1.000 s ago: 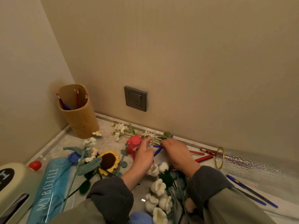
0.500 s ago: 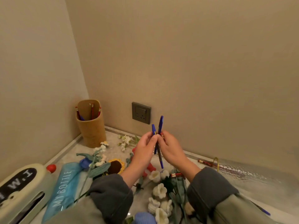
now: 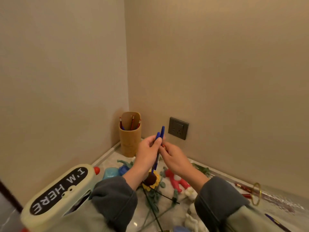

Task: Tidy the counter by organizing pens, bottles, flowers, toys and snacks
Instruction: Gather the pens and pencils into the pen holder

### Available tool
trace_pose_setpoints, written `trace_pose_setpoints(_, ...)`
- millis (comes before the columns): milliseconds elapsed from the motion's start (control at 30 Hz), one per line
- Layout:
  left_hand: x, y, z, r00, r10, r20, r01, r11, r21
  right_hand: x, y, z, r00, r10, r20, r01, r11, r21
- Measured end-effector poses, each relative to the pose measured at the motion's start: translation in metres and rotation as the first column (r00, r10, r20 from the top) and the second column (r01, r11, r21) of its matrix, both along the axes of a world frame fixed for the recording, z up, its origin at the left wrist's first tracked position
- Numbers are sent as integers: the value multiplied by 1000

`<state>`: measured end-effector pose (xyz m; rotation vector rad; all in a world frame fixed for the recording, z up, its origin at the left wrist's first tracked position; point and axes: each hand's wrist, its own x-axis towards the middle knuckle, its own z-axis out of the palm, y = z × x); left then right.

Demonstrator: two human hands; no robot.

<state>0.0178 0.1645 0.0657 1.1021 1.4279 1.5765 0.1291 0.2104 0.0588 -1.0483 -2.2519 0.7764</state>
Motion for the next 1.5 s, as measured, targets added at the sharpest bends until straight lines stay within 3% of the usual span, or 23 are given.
trace_pose_setpoints(200,-41,-3,6,993,119,-23,-118,991,57,-46,-2,9,992,85,89,-86,996,9)
trace_pose_setpoints(300,-63,0,14,987,156,-30,-152,982,109,-64,4,23,998,27,61,-31,997,74)
trace_pose_setpoints(433,-92,7,27,981,187,-41,-178,969,174,-83,15,47,987,-146,-72,157,972,177)
trace_pose_setpoints(633,-124,33,42,980,199,-15,-186,936,299,-118,33,81,936,-158,-315,227,954,196)
trace_pose_setpoints(767,-139,55,42,974,226,-27,-204,918,341,-140,49,82,953,-183,-242,250,925,285)
trace_pose_setpoints(967,-146,75,17,976,210,-54,-189,945,266,-153,73,56,965,-246,-92,263,900,348)
trace_pose_setpoints(1167,-153,85,-24,984,144,-106,-130,983,131,-158,93,14,976,-201,89,189,974,125)
trace_pose_setpoints(1333,-154,79,-36,985,115,-126,-103,990,96,-152,90,-8,991,-94,94,95,996,-2)
trace_pose_setpoints(1500,-141,60,-16,981,160,-113,-143,979,146,-134,69,-4,995,-93,40,95,995,-38)
